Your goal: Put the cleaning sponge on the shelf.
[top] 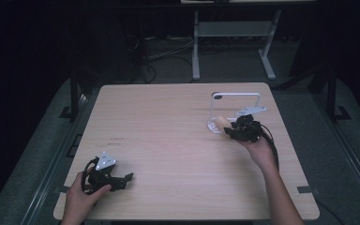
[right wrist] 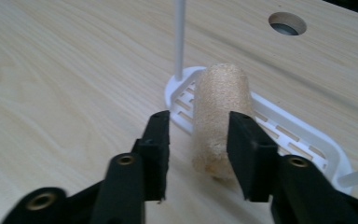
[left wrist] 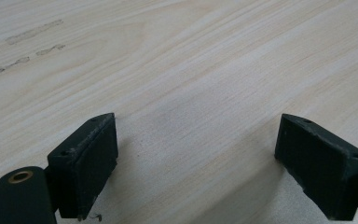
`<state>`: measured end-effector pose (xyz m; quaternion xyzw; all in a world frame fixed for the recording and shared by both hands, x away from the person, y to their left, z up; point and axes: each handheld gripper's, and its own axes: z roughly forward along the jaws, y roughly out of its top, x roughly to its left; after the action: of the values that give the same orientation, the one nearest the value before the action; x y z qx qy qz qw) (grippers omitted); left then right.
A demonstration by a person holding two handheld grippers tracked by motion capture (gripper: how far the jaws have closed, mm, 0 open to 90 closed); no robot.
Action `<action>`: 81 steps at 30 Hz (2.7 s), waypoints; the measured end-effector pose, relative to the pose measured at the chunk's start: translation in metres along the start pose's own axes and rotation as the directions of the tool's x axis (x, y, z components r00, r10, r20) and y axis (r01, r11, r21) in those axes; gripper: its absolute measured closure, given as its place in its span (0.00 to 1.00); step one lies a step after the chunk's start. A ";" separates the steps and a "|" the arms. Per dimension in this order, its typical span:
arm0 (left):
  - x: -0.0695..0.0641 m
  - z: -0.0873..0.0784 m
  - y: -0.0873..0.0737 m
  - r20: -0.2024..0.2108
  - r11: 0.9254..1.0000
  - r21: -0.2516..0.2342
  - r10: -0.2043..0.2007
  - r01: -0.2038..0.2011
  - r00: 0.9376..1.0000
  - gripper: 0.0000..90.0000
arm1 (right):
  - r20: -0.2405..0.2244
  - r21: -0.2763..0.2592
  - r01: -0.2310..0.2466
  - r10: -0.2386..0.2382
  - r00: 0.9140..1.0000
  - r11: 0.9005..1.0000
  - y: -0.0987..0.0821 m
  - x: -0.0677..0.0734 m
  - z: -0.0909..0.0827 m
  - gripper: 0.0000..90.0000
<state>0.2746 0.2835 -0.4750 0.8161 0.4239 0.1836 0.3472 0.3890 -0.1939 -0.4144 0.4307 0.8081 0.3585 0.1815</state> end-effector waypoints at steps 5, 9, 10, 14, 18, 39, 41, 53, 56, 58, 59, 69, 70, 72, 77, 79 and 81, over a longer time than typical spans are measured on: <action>0.000 0.000 0.000 0.000 1.000 0.000 0.000 0.000 1.000 0.14 | -0.021 0.008 0.001 -0.001 1.000 1.000 -0.003 0.007 -0.001 0.85; 0.000 0.000 0.000 -0.001 1.000 0.000 0.003 -0.003 1.000 0.14 | -0.037 0.018 0.018 -0.017 0.999 1.000 -0.005 0.012 0.001 0.96; 0.000 0.000 0.000 -0.001 1.000 0.000 0.002 -0.002 1.000 0.14 | -0.044 0.023 0.022 -0.021 0.999 0.999 -0.006 0.013 0.002 0.97; 0.000 0.000 0.000 -0.001 1.000 0.000 0.000 0.000 1.000 0.14 | -0.063 0.046 0.035 -0.032 0.997 0.998 -0.010 0.018 0.008 0.99; 0.000 0.000 0.000 -0.001 1.000 0.001 0.001 -0.001 1.000 0.14 | -0.077 0.071 0.052 -0.046 0.996 0.996 -0.014 0.022 0.018 1.00; 0.000 0.000 0.000 -0.001 1.000 0.000 0.002 -0.002 1.000 0.14 | -0.030 0.113 0.010 -0.007 1.000 0.994 -0.027 0.003 0.034 1.00; 0.000 0.000 0.000 -0.001 1.000 0.000 0.003 -0.003 1.000 0.14 | -0.019 0.110 0.002 0.000 1.000 0.994 -0.028 -0.001 0.033 1.00; 0.000 0.000 0.000 0.000 1.000 0.000 0.000 0.000 1.000 0.14 | 0.053 0.094 -0.042 0.037 0.998 0.995 -0.030 -0.022 0.030 1.00; 0.000 0.000 0.000 0.000 1.000 0.000 0.000 0.000 1.000 0.14 | 0.063 0.087 -0.057 0.052 0.997 0.995 -0.030 -0.027 0.031 1.00; 0.000 0.000 0.000 0.000 1.000 -0.001 0.000 0.000 1.000 0.14 | 0.066 0.087 -0.068 0.063 0.996 0.994 -0.030 -0.029 0.031 1.00; 0.000 0.000 0.000 0.000 1.000 0.001 0.002 -0.002 1.000 0.14 | 0.070 0.090 -0.067 0.061 0.996 0.994 -0.029 -0.031 0.032 1.00; 0.000 0.000 0.000 0.000 1.000 -0.001 0.000 0.000 1.000 0.14 | 0.104 0.096 -0.101 0.091 0.990 0.990 -0.031 -0.040 0.037 1.00; 0.000 0.000 0.000 0.000 1.000 0.000 0.000 0.000 1.000 0.14 | 0.103 0.098 -0.102 0.092 0.990 0.990 -0.032 -0.040 0.037 1.00; 0.000 0.000 0.000 0.000 1.000 0.000 0.001 -0.001 1.000 0.14 | 0.100 0.097 -0.098 0.089 0.991 0.990 -0.032 -0.040 0.037 1.00; 0.000 0.000 0.000 0.000 1.000 0.000 0.000 0.000 1.000 0.14 | 0.081 0.091 -0.101 0.094 0.992 0.991 -0.033 -0.036 0.032 1.00; 0.000 0.000 0.000 0.000 1.000 0.000 0.000 0.000 1.000 0.14 | 0.077 0.092 -0.098 0.091 0.993 0.991 -0.034 -0.035 0.031 1.00; 0.000 0.000 0.000 0.000 1.000 0.000 0.000 0.000 1.000 0.14 | 0.079 0.093 -0.091 0.084 0.993 0.992 -0.034 -0.034 0.029 0.98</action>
<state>0.2746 0.2835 -0.4750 0.8161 0.4239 0.1838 0.3471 0.4066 -0.2222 -0.4596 0.4870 0.7975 0.3103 0.1747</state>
